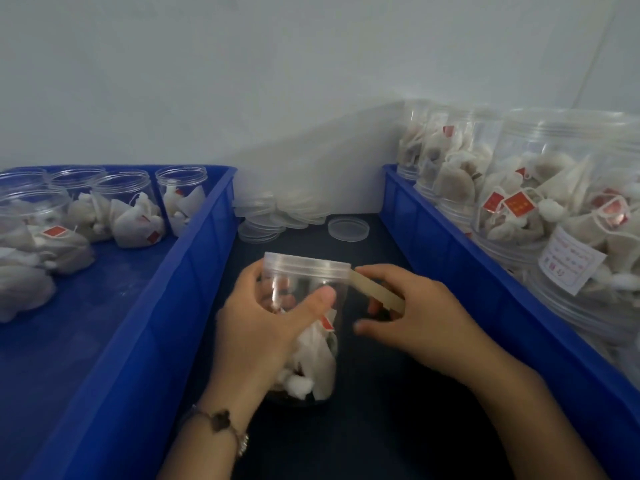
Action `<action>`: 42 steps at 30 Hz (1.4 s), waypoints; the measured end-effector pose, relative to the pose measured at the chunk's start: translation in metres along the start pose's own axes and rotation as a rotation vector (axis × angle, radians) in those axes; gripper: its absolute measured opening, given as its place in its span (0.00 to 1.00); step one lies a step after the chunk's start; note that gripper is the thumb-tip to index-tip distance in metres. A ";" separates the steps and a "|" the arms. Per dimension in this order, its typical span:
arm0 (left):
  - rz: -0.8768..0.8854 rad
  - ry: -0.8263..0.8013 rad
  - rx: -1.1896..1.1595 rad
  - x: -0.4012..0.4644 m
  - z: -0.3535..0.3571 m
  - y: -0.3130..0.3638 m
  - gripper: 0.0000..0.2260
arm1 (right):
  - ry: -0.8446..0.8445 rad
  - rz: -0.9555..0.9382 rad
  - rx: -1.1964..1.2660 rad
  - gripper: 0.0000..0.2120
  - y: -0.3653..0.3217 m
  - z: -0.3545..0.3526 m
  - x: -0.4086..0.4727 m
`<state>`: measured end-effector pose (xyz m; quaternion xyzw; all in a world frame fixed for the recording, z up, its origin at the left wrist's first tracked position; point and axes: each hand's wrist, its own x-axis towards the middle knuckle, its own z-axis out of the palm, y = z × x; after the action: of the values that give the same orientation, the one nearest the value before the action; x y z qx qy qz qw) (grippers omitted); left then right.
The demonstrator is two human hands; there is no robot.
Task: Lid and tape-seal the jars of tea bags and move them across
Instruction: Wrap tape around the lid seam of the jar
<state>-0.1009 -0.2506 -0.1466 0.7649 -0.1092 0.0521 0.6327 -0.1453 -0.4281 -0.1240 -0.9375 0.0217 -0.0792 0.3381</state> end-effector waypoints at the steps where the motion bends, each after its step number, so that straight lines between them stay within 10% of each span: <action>1: -0.022 -0.011 -0.049 0.002 -0.004 0.000 0.32 | -0.008 -0.022 -0.046 0.22 0.003 -0.002 0.001; 15: -0.116 -0.268 -0.335 0.001 -0.006 -0.005 0.29 | 0.330 -0.021 -0.425 0.12 0.010 -0.002 0.001; 36: 0.033 -0.644 -0.309 -0.010 0.010 0.000 0.41 | 0.396 -0.064 -0.240 0.04 0.013 0.021 0.001; 42: 0.015 -0.396 -0.188 -0.004 0.005 -0.007 0.53 | 0.428 -0.028 -0.357 0.03 0.013 0.019 0.001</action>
<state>-0.1037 -0.2533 -0.1554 0.6968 -0.2416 -0.1047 0.6672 -0.1411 -0.4258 -0.1467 -0.9444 0.0934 -0.2749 0.1543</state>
